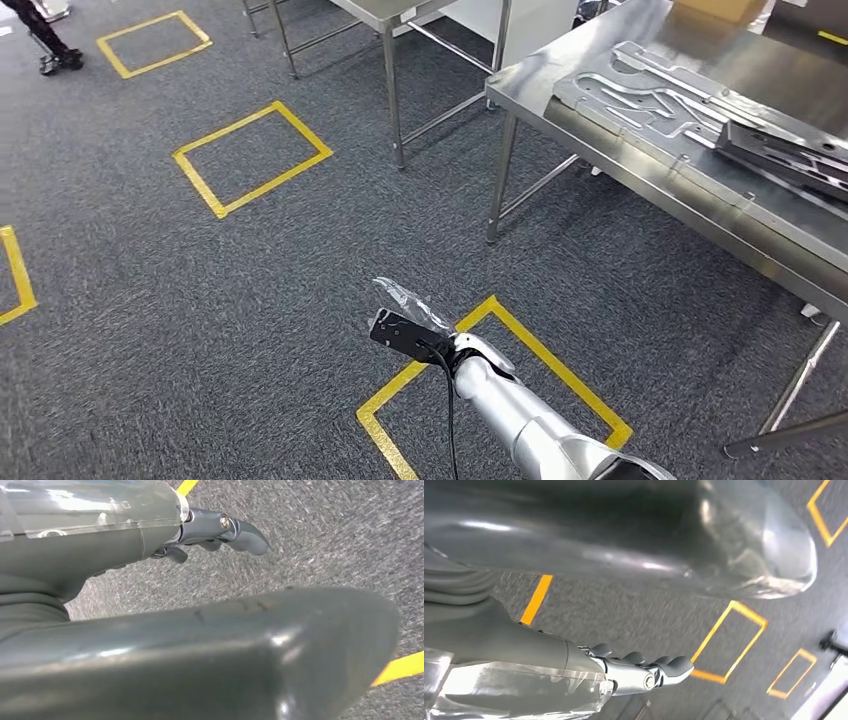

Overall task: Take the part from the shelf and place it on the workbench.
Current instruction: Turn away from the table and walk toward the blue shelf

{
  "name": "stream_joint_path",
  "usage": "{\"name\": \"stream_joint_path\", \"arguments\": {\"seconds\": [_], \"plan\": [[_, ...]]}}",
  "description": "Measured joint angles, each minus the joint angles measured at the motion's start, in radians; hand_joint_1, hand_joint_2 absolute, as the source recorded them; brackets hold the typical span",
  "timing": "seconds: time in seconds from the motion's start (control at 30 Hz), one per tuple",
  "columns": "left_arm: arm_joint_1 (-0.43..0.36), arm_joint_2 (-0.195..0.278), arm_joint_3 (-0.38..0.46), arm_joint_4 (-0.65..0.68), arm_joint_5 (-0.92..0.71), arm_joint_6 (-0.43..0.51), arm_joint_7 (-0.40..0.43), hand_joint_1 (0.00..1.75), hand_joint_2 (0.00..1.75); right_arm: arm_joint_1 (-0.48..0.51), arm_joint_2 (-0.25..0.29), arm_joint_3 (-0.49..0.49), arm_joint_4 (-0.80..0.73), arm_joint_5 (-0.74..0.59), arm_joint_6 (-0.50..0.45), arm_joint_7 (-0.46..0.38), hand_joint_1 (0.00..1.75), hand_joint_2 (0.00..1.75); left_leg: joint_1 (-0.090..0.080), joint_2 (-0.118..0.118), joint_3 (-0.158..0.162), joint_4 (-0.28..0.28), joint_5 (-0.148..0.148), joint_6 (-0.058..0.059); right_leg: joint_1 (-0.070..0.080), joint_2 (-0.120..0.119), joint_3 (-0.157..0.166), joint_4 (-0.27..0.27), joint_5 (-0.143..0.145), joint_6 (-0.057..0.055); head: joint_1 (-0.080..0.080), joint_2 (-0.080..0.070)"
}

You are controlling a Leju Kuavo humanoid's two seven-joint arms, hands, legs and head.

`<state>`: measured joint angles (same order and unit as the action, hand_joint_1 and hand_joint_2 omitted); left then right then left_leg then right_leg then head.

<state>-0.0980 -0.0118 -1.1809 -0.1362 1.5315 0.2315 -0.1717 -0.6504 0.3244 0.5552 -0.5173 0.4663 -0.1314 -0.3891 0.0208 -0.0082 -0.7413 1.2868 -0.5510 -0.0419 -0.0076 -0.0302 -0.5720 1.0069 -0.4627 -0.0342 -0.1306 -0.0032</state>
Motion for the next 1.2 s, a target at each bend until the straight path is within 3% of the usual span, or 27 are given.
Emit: {"name": "stream_joint_path", "arguments": {"seconds": [0.03, 0.07, 0.17, 0.23, 0.3, 0.37, 0.43, 0.5, 0.53, 0.57, 0.6, 0.67, 0.73, 0.8, 0.87, 0.93, 1.0, 1.03, 1.07, 1.1, 1.13, 1.2], "plan": [[0.001, 0.000, 0.000, 0.000, 0.000, 0.000, 0.000, 0.00, 0.00, 0.001, 0.000, 0.000, 0.000, 0.000, 0.001, 0.000, 0.00, 0.00, 0.000, 0.003, 0.004, -0.001, 0.008, 0.000, 0.002, -0.014, -0.001, 0.001, -0.001, 0.000, 0.000, 0.000], [0.001, 0.001, 0.000, 0.000, 0.000, 0.001, 0.000, 0.00, 0.00, 0.001, 0.000, 0.000, 0.000, 0.000, 0.002, 0.000, 0.00, 0.00, 0.000, 0.009, 0.030, -0.045, 0.034, 0.002, 0.003, -0.026, 0.000, 0.001, -0.002, 0.001, 0.000, 0.000], [-0.001, 0.003, 0.000, 0.000, 0.005, 0.009, -0.006, 0.00, 0.00, -0.001, 0.001, 0.000, 0.000, 0.000, 0.004, 0.000, 0.00, 0.00, -0.010, 0.055, 0.139, -0.241, 0.106, 0.017, 0.009, -0.057, 0.003, 0.005, -0.008, 0.010, 0.000, 0.000], [-0.002, 0.003, 0.000, 0.001, 0.015, 0.026, -0.015, 0.00, 0.00, -0.001, 0.001, 0.000, 0.000, -0.001, 0.005, 0.002, 0.00, 0.00, -0.018, 0.061, 0.153, -0.275, 0.108, 0.028, 0.014, -0.073, 0.004, 0.006, -0.011, 0.019, 0.000, 0.000], [0.000, 0.005, 0.000, 0.002, 0.022, 0.041, -0.018, 0.00, 0.00, 0.001, 0.002, 0.000, 0.001, -0.005, 0.006, 0.004, 0.00, 0.00, -0.015, 0.040, 0.151, -0.279, 0.113, 0.038, 0.013, -0.083, 0.007, 0.007, -0.014, 0.029, 0.000, 0.000], [0.000, 0.006, -0.001, 0.002, 0.024, 0.049, -0.014, 0.00, 0.00, 0.002, 0.001, 0.000, 0.001, -0.010, 0.006, 0.002, 0.00, 0.00, -0.009, 0.021, 0.152, -0.286, 0.120, 0.049, 0.009, -0.046, -0.006, 0.043, -0.043, 0.040, 0.000, 0.000], [-0.003, 0.006, -0.004, 0.002, 0.022, 0.050, -0.009, 0.00, 0.00, 0.009, -0.004, 0.000, 0.004, -0.017, 0.006, -0.004, 0.00, 0.00, -0.008, 0.002, 0.150, -0.288, 0.124, 0.057, 0.004, 0.007, -0.059, 0.159, -0.108, 0.045, 0.000, 0.000], [-0.001, 0.006, -0.010, 0.002, 0.018, 0.048, -0.009, 0.00, 0.00, 0.027, -0.015, 0.000, 0.009, -0.023, 0.006, -0.020, 0.00, 0.00, -0.009, -0.024, 0.147, -0.287, 0.125, 0.060, 0.002, 0.025, -0.118, 0.278, -0.150, 0.047, 0.000, 0.000], [0.003, 0.005, -0.014, 0.002, 0.016, 0.046, -0.012, 0.00, 0.00, 0.037, -0.020, 0.000, 0.012, -0.025, 0.005, -0.031, 0.00, 0.00, -0.009, -0.038, 0.146, -0.286, 0.126, 0.060, 0.002, 0.027, -0.127, 0.291, -0.142, 0.046, 0.000, 0.000], [0.007, 0.004, -0.017, 0.002, 0.015, 0.044, -0.015, 0.00, 0.00, 0.045, -0.024, 0.000, 0.015, -0.030, 0.005, -0.044, 0.00, 0.00, -0.009, -0.051, 0.146, -0.284, 0.125, 0.060, 0.002, 0.030, -0.117, 0.265, -0.116, 0.044, 0.000, 0.000], [0.010, 0.002, -0.020, 0.002, 0.013, 0.043, -0.018, 0.00, 0.00, 0.050, -0.028, 0.000, 0.018, -0.034, 0.004, -0.057, 0.00, 0.00, -0.009, -0.065, 0.146, -0.282, 0.125, 0.059, 0.002, 0.039, -0.089, 0.201, -0.075, 0.041, 0.000, 0.000], [0.012, -0.002, -0.023, 0.002, 0.011, 0.042, -0.021, 0.00, 0.00, 0.053, -0.036, 0.000, 0.024, -0.044, 0.001, -0.077, 0.00, 0.00, -0.010, -0.089, 0.143, -0.277, 0.124, 0.053, 0.000, 0.080, -0.029, 0.068, -0.019, 0.034, 0.000, 0.000], [0.012, -0.005, -0.027, 0.002, 0.009, 0.042, -0.021, 0.00, 0.00, 0.054, -0.044, 0.000, 0.029, -0.051, -0.003, -0.085, 0.00, 0.00, -0.008, -0.107, 0.137, -0.276, 0.127, 0.042, 0.001, 0.099, -0.007, 0.016, -0.009, 0.030, 0.000, 0.000], [0.017, -0.003, -0.031, 0.002, 0.009, 0.040, -0.022, 0.00, 0.00, 0.056, -0.047, -0.001, 0.034, -0.053, -0.006, -0.087, 0.00, 0.00, -0.006, -0.122, 0.133, -0.280, 0.130, 0.029, 0.001, 0.080, -0.005, 0.010, -0.004, 0.024, 0.000, 0.000], [0.020, 0.000, -0.034, 0.003, 0.012, 0.034, -0.028, 0.00, 0.00, 0.056, -0.045, -0.001, 0.037, -0.053, -0.009, -0.089, 0.00, 0.00, -0.010, -0.086, 0.122, -0.259, 0.116, 0.021, -0.005, 0.059, 0.001, -0.001, 0.002, 0.013, 0.000, 0.000], [0.017, 0.002, -0.034, 0.003, 0.018, 0.017, -0.040, 0.00, 0.00, 0.060, -0.045, -0.001, 0.038, -0.055, -0.013, -0.095, 0.00, 0.00, -0.011, -0.025, 0.076, -0.160, 0.061, 0.015, -0.005, 0.033, 0.006, -0.008, 0.003, 0.004, -0.001, 0.000], [0.014, 0.003, -0.034, 0.003, 0.026, -0.004, -0.055, 0.00, 0.00, 0.072, -0.051, -0.001, 0.039, -0.060, -0.018, -0.103, 0.00, 0.00, -0.004, -0.003, 0.014, -0.031, 0.006, 0.006, -0.003, 0.002, 0.006, -0.007, 0.001, 0.000, -0.002, 0.000], [0.015, 0.005, -0.034, 0.003, 0.030, -0.012, -0.061, 0.00, 0.00, 0.080, -0.054, -0.001, 0.039, -0.062, -0.020, -0.106, 0.00, 0.00, -0.002, 0.000, 0.000, 0.000, 0.001, 0.002, -0.002, -0.013, 0.007, -0.007, -0.001, 0.000, -0.002, 0.000], [0.016, 0.008, -0.033, 0.003, 0.032, -0.016, -0.064, 0.00, 0.00, 0.087, -0.056, -0.001, 0.039, -0.064, -0.023, -0.110, 0.00, 0.00, 0.001, 0.004, 0.007, -0.009, 0.015, -0.001, -0.002, -0.026, 0.007, -0.006, -0.002, 0.001, -0.002, 0.000], [0.017, 0.012, -0.033, 0.003, 0.032, -0.019, -0.063, 0.00, 0.00, 0.093, -0.056, -0.001, 0.039, -0.065, -0.027, -0.113, 0.00, 0.00, 0.003, 0.011, 0.034, -0.059, 0.044, -0.003, -0.003, -0.039, 0.008, -0.005, -0.004, 0.004, -0.002, 0.000], [0.017, 0.017, -0.033, 0.003, 0.031, -0.019, -0.058, 0.00, 0.00, 0.097, -0.057, -0.001, 0.037, -0.064, -0.031, -0.115, 0.00, 0.00, 0.004, 0.029, 0.074, -0.132, 0.077, -0.004, -0.002, -0.049, 0.010, -0.003, -0.007, 0.007, -0.002, 0.000], [0.014, 0.026, -0.033, 0.003, 0.030, -0.011, -0.036, 0.00, 0.00, 0.106, -0.058, -0.001, 0.026, -0.056, -0.041, -0.116, 0.00, 0.00, -0.002, 0.065, 0.138, -0.249, 0.115, 0.004, 0.003, -0.067, 0.012, 0.002, -0.014, 0.018, -0.002, 0.000]]}}
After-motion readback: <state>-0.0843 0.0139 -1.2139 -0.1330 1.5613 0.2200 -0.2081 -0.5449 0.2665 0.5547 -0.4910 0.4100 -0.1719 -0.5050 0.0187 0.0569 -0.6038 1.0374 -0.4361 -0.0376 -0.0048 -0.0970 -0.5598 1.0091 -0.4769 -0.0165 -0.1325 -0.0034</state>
